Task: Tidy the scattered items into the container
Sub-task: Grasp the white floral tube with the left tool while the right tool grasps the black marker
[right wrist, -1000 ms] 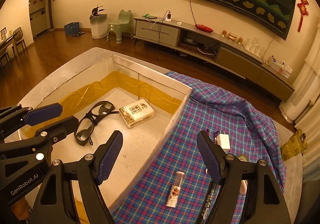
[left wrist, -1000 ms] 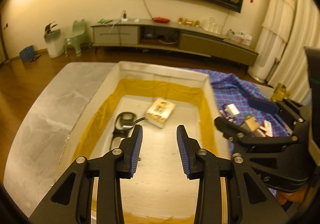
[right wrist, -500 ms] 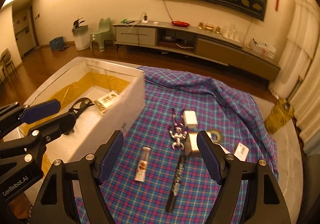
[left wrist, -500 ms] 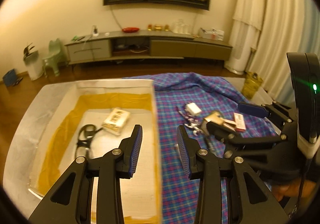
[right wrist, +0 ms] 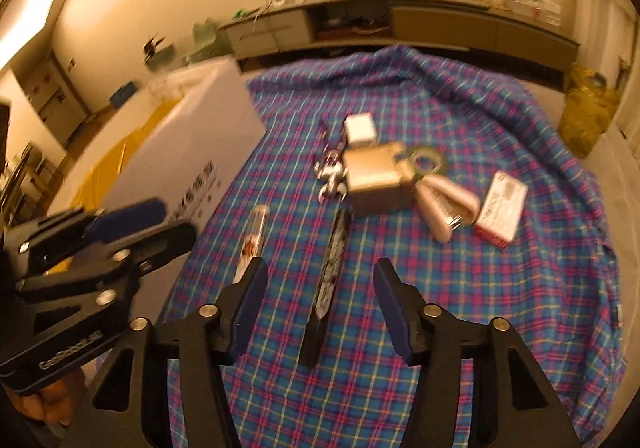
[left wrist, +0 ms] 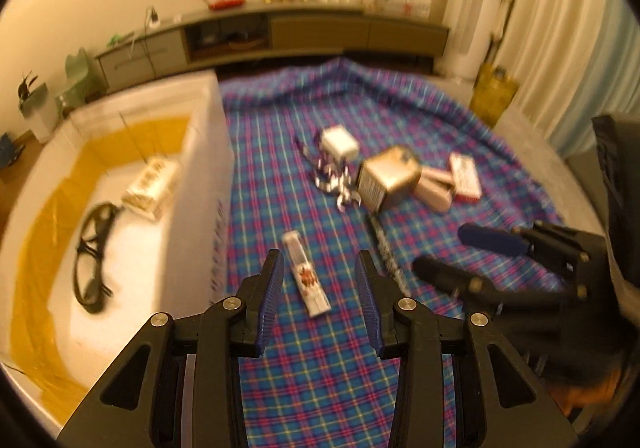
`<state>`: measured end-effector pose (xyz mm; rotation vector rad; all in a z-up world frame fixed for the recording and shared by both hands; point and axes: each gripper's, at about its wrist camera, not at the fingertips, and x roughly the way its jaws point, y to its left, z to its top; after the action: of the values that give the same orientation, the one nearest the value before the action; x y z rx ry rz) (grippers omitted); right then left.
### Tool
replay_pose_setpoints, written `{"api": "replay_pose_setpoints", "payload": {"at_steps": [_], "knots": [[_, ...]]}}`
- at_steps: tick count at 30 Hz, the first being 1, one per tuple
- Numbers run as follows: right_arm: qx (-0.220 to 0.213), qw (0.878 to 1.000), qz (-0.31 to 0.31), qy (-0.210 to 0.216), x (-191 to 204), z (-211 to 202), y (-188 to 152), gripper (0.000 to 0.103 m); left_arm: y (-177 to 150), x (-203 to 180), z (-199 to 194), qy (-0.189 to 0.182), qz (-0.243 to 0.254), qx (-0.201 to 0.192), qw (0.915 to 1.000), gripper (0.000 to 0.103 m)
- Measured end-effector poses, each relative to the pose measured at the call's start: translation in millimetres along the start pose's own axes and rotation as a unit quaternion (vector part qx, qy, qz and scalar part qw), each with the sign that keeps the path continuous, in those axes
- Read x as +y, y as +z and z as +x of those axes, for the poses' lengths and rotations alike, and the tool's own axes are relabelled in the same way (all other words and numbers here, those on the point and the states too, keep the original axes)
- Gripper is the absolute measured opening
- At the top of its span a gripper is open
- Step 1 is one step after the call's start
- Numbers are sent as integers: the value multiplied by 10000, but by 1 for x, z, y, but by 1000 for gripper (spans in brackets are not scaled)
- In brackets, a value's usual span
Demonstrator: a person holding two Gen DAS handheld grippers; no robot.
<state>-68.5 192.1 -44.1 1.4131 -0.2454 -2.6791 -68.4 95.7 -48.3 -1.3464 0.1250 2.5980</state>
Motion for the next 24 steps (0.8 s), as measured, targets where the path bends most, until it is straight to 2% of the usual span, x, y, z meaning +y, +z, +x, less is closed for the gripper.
{"api": "replay_pose_setpoints", "payload": {"at_steps": [1,7,13,17,18,20,21,22,24], "knots": [[85,9999,-58,-1,1,7,-4,46,-2,-1,7,85,-7,67,9999,39],[357,9990,-239,-91,-6,42,-20,46,-6,4,45,260,-248,462,9983,43],[196,9975,-635,-246,-3,55,-23,46,-12,12,80,347,-500,818,9948,46],[145,9953,-886,-353,1,55,-27,42,-12,10,82,421,-491,618,9960,50],[135,9950,-912,-384,1,55,-28,39,-13,9,82,414,-484,555,9964,49],[132,9951,-884,-416,-4,54,-26,20,-13,8,81,384,-417,436,9974,37],[151,9957,-832,-371,-8,55,-23,17,-13,5,81,373,-366,391,9979,25],[168,9963,-773,-324,-10,54,-23,15,-13,3,81,367,-331,371,9981,20],[186,9968,-720,-291,-14,56,-20,15,-13,-1,81,360,-267,320,9985,20]]}}
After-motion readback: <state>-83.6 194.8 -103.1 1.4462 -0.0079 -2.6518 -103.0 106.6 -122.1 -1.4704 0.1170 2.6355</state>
